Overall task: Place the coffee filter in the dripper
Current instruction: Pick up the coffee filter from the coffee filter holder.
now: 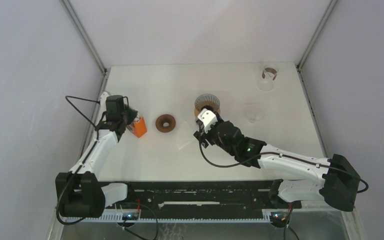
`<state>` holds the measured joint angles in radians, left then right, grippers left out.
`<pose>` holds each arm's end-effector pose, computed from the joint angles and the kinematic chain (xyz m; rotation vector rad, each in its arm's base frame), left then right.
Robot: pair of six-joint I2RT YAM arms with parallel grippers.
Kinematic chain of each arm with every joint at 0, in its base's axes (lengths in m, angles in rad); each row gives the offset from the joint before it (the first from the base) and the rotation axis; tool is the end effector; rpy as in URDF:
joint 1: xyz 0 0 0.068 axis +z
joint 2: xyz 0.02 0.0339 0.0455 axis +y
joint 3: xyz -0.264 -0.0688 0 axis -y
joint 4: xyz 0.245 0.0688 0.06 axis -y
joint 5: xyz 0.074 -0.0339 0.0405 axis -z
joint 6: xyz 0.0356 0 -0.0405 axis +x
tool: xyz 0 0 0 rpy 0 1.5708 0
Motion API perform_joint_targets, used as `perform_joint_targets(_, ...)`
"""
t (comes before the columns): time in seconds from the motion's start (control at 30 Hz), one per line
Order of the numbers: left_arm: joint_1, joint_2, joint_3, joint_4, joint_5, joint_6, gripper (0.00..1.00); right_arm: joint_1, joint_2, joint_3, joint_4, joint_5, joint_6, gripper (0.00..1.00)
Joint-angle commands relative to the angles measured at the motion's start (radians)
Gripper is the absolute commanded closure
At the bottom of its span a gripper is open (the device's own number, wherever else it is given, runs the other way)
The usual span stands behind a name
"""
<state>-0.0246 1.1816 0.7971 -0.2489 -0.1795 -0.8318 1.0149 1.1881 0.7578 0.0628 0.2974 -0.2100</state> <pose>0.2574 0.0000 0.2569 -0.9581 1.9879 -0.2830 0.1513 0.2238 0.2719 -0.9419 1.6840 0.2516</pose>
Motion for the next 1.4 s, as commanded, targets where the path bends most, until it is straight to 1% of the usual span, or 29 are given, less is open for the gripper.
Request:
perform_joint_targets(0.0, 0.011, -0.028, -0.032, 0.006, -0.006, -0.006, 0.83, 0.004, 0.003, 0.001, 0.046, -0.010, -0.014, 0.22)
perform_joint_targets(0.27, 0.010, -0.009, -0.029, 0.008, -0.006, -0.004, 0.85, 0.004, 0.002, 0.001, 0.041, -0.010, -0.012, 0.22)
perform_joint_targets(0.47, 0.011, 0.002, -0.019, 0.014, -0.027, 0.005, 0.84, 0.004, 0.007, 0.001, 0.042, -0.011, -0.012, 0.22)
perform_joint_targets(0.73, 0.012, 0.027, 0.000, 0.026, -0.039, 0.013, 0.85, 0.004, 0.005, 0.000, 0.038, -0.010, -0.012, 0.22)
perform_joint_targets(0.87, 0.013, 0.032, 0.004, 0.028, -0.040, 0.017, 0.87, 0.005, 0.005, 0.000, 0.037, -0.012, -0.012, 0.22)
perform_joint_targets(1.13, 0.014, 0.005, 0.035, 0.001, -0.051, 0.042, 0.99, 0.007, 0.007, 0.001, 0.037, -0.018, -0.015, 0.22)
perform_joint_targets(1.37, 0.012, -0.041, 0.073, -0.052, -0.046, 0.069, 1.00, 0.010, 0.001, 0.000, 0.033, -0.023, -0.017, 0.22)
